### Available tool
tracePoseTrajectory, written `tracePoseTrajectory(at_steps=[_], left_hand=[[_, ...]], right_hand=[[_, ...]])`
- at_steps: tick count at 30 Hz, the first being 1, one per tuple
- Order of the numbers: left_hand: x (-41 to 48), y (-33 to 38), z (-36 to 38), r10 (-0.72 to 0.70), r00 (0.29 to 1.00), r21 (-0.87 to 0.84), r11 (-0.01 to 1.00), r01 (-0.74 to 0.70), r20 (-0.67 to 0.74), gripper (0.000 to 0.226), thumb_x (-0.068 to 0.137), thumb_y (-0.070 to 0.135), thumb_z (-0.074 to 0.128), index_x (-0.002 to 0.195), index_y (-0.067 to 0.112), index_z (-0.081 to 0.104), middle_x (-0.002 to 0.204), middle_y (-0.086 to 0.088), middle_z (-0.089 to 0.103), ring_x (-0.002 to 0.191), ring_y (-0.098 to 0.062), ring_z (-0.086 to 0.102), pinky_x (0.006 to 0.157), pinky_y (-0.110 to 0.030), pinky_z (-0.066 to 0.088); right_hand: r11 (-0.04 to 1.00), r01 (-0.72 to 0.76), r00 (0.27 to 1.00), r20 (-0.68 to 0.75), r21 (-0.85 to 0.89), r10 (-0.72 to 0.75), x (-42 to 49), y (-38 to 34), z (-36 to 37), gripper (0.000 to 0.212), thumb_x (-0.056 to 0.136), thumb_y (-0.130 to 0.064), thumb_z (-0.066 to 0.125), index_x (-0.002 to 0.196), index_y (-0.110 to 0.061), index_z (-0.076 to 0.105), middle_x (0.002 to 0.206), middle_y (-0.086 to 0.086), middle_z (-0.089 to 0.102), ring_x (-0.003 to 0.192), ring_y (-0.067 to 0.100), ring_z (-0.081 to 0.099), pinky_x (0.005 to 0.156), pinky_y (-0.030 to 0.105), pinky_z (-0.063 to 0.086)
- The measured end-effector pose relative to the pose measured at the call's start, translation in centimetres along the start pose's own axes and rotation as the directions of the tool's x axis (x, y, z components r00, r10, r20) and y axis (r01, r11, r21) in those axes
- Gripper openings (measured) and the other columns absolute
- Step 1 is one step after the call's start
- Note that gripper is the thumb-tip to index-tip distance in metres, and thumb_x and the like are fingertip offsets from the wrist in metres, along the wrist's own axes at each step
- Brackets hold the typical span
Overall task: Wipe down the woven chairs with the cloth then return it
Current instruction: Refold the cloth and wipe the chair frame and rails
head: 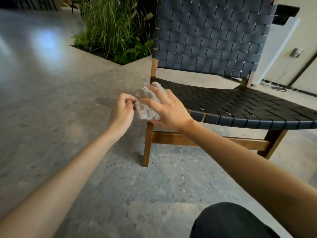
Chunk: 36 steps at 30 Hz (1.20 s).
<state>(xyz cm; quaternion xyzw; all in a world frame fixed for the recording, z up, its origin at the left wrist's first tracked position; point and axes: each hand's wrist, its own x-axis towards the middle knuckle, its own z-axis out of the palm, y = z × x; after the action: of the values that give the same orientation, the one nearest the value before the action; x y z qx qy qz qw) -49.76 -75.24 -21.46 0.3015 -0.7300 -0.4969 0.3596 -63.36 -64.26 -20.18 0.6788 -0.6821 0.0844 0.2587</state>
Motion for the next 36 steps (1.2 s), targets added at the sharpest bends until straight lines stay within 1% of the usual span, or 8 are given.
tracePoseTrajectory(at_steps=[5,9,12,17,25,29,33,36], left_hand=[[-0.2,0.1,0.4,0.090,0.996,0.067,0.994,-0.090,-0.007,0.024,0.100,0.008,0.034,0.098,0.019,0.055,0.106,-0.006,0.063,0.097,-0.021,0.060,0.082,-0.028,0.049],[-0.5,1.5,1.1,0.258,0.963,0.148,0.959,-0.244,-0.083,0.023,0.100,0.008,0.034,0.101,0.016,0.056,0.106,-0.005,0.061,0.098,-0.016,0.055,0.074,-0.018,0.039],[-0.8,3.1,2.4,0.351,0.934,0.173,0.926,-0.336,-0.062,0.026,0.101,0.011,0.034,0.111,0.014,0.058,0.109,-0.002,0.061,0.106,-0.016,0.054,0.088,-0.024,0.043],[-0.8,6.6,8.7,0.472,0.865,0.293,0.814,-0.502,0.170,0.030,0.100,0.012,0.037,0.124,0.016,0.056,0.123,0.000,0.058,0.117,-0.012,0.050,0.093,-0.016,0.035],[-2.1,11.5,25.6,0.386,0.791,0.346,0.744,-0.571,0.475,0.034,0.101,0.021,0.036,0.133,0.023,0.048,0.140,0.004,0.045,0.129,-0.011,0.041,0.091,-0.019,0.031],[-3.6,12.6,32.8,0.330,0.770,0.338,0.754,-0.563,0.546,0.034,0.101,0.022,0.037,0.134,0.024,0.047,0.141,0.004,0.044,0.129,-0.013,0.040,0.090,-0.021,0.034],[-5.0,13.9,38.5,0.251,0.722,0.341,0.751,-0.566,0.645,0.036,0.101,0.022,0.036,0.136,0.021,0.045,0.145,0.001,0.040,0.131,-0.015,0.038,0.100,-0.028,0.038],[-6.2,15.0,41.7,0.219,0.662,0.300,0.760,-0.576,0.717,0.038,0.102,0.024,0.036,0.139,0.021,0.042,0.147,0.002,0.037,0.133,-0.015,0.038,0.106,-0.032,0.036]], right_hand=[[0.999,0.046,0.993,-0.110,-0.020,-0.048,1.3,-0.2,0.0,0.040,0.069,-0.023,0.084,0.103,-0.009,0.069,0.104,0.021,0.063,0.073,0.034,0.056,0.058,0.037,0.051],[0.991,-0.070,0.977,-0.192,0.112,0.090,2.1,0.2,-0.3,0.037,0.072,-0.033,0.082,0.093,-0.005,0.068,0.084,0.014,0.062,0.069,0.030,0.058,0.055,0.034,0.047],[0.950,-0.260,0.946,-0.150,0.175,0.287,0.3,3.0,-1.6,0.041,0.079,-0.039,0.075,0.104,-0.008,0.066,0.097,0.012,0.063,0.085,0.029,0.061,0.067,0.039,0.050],[0.924,-0.373,0.927,-0.002,0.079,0.375,-9.1,9.2,-3.7,0.048,0.081,-0.044,0.071,0.120,-0.019,0.059,0.119,0.004,0.059,0.102,0.024,0.055,0.077,0.037,0.050],[0.885,-0.435,0.899,-0.022,-0.167,0.437,-23.5,18.7,-6.0,0.055,0.079,-0.048,0.067,0.121,-0.012,0.063,0.125,0.012,0.056,0.095,0.029,0.049,0.084,0.037,0.045],[0.792,-0.535,0.832,-0.019,-0.293,0.555,-29.8,23.6,-7.8,0.057,0.087,-0.055,0.041,0.124,-0.017,0.061,0.129,0.010,0.054,0.098,0.030,0.045,0.086,0.041,0.044],[0.671,-0.674,0.717,-0.055,-0.310,0.695,-34.8,27.4,-10.0,0.055,0.080,-0.044,0.071,0.127,-0.017,0.058,0.131,0.012,0.051,0.098,0.037,0.045,0.085,0.047,0.045],[0.601,-0.746,0.648,-0.106,-0.287,0.754,-36.6,28.3,-11.4,0.066,0.074,-0.053,0.073,0.129,-0.020,0.056,0.136,0.010,0.045,0.104,0.037,0.040,0.087,0.047,0.040]])
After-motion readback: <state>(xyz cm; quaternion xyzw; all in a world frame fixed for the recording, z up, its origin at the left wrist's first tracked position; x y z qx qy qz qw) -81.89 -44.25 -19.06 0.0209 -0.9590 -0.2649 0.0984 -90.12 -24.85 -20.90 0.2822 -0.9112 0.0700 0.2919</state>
